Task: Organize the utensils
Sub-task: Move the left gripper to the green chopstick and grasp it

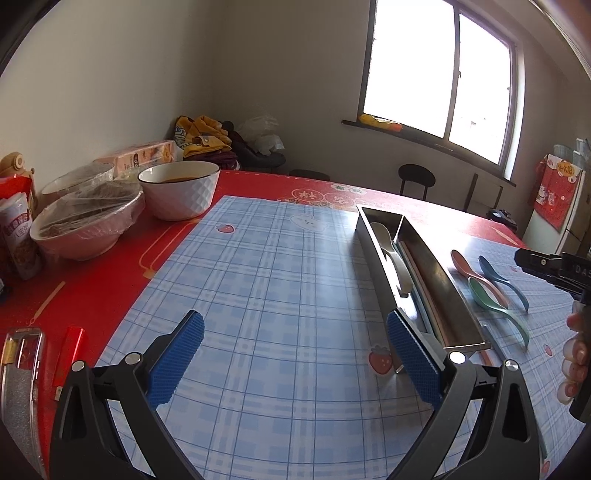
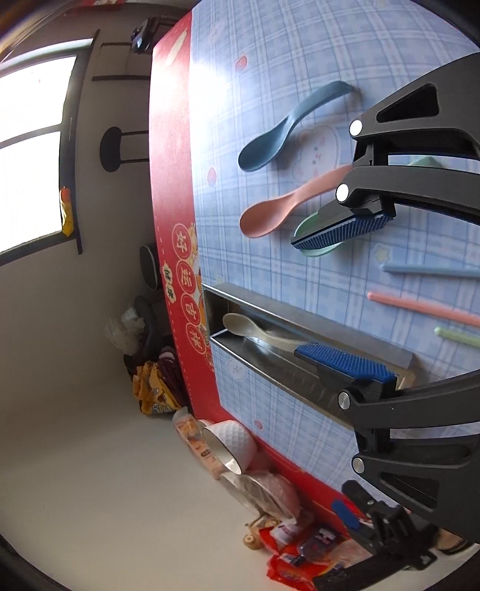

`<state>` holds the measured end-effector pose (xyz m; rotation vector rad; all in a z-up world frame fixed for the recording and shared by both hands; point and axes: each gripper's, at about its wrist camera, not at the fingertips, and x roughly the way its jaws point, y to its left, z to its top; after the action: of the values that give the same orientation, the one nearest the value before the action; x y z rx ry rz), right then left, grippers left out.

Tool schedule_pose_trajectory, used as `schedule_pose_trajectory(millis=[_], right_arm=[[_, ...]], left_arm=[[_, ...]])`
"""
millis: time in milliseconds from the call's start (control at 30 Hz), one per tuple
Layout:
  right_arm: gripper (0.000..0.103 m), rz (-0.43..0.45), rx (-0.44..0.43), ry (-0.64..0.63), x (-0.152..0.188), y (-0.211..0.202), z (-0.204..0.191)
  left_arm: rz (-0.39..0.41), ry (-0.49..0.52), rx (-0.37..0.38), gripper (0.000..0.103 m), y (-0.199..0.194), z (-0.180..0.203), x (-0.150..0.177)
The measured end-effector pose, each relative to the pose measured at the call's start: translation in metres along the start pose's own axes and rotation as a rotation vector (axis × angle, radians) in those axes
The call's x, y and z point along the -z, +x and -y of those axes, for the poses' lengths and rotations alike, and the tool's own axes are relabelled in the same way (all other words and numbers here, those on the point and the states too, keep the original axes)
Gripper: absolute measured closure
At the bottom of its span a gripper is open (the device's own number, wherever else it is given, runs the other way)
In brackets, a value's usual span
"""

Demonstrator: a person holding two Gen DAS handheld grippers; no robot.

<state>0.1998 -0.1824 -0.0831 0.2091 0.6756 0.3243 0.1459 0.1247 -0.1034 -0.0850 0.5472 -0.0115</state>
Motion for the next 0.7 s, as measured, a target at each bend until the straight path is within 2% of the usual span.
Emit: schedule_pose_trajectory(millis=[100,167,267,400,567,700], right_arm=[[0.042,-0.003,-0.010,-0.021,0.016,-0.018,0.014],[0.027,-0.031,-0.032,-0.045,0.025,-0.026,0.020],[0.017,-0.027,-0.043,-0.085,0.036,-0.040,0.026],[0.016,0.013,-0.060,-0.094,0.045,-0.055,0.036],[0.015,0.067,-0.093,-0.099,0.052,-0.068,0.046],[0.015,0.082,-0.113,-0.064,0.055,-0.070,0.055]], left_arm=[[-0.011,0.056,-0.008,0.006,-0.001,0.010,-0.002],[-0.022,0.072,-0.030,0.006,-0.002,0.014,-0.003],[-0.048,0.087,-0.058,0.006,-0.004,0.022,-0.003],[-0.100,0.102,0.006,0.006,-0.013,0.040,0.000],[-0.162,0.137,0.128,0.006,-0.027,0.075,0.016],[-0.212,0.194,0.166,0.006,-0.033,0.107,0.031]])
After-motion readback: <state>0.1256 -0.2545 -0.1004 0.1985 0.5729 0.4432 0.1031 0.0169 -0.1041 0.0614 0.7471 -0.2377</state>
